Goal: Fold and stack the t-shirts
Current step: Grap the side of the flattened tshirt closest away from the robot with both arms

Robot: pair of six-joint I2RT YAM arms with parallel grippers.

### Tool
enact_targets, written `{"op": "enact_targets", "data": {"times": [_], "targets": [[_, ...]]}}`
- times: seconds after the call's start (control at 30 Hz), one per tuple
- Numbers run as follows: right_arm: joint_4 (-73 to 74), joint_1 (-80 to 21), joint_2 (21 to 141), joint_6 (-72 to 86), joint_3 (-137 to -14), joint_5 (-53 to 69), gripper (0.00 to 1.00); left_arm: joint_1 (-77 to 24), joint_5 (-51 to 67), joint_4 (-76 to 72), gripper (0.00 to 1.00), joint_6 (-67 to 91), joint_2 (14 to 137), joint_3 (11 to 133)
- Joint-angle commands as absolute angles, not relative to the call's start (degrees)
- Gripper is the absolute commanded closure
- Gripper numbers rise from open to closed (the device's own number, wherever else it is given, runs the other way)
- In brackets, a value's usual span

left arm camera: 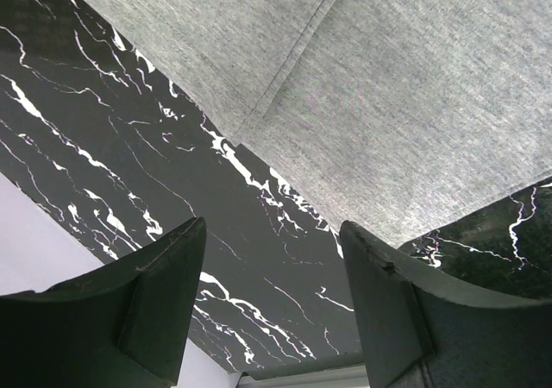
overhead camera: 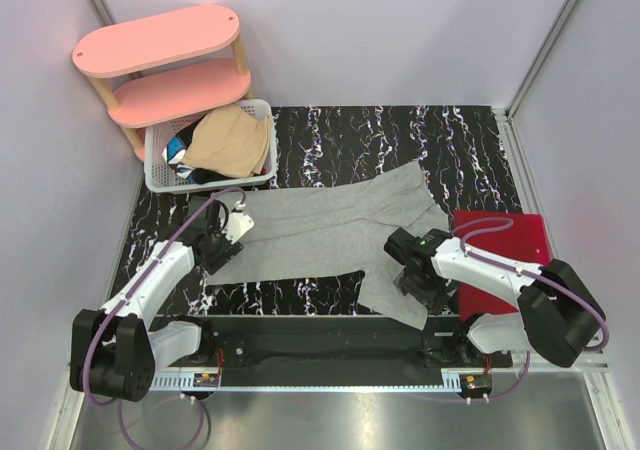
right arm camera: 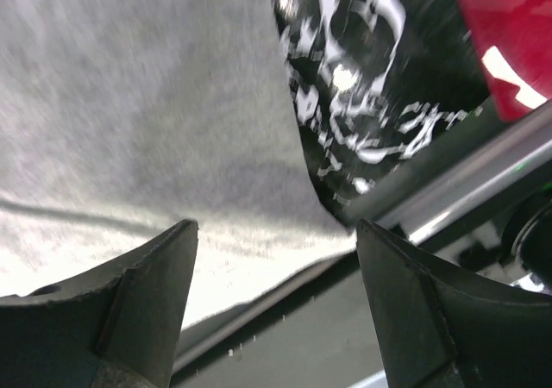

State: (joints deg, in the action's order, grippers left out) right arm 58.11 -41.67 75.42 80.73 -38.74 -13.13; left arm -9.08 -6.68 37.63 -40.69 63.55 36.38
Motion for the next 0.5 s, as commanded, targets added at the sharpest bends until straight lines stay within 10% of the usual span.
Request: {"op": "enact_targets", "data": {"times": [0.0, 0.47], "targets": [[58.8, -41.1, 74.8, 83.4, -38.4, -21.9, 0.18, -8.9, -6.2, 36.9, 0.31, -40.7, 61.4, 37.0], [55.3, -41.1, 84.9, 78.8, -45.7, -23.6, 0.49, -8.8, -7.6, 38.8, 0.31, -39.3, 61.2, 39.5]]}}
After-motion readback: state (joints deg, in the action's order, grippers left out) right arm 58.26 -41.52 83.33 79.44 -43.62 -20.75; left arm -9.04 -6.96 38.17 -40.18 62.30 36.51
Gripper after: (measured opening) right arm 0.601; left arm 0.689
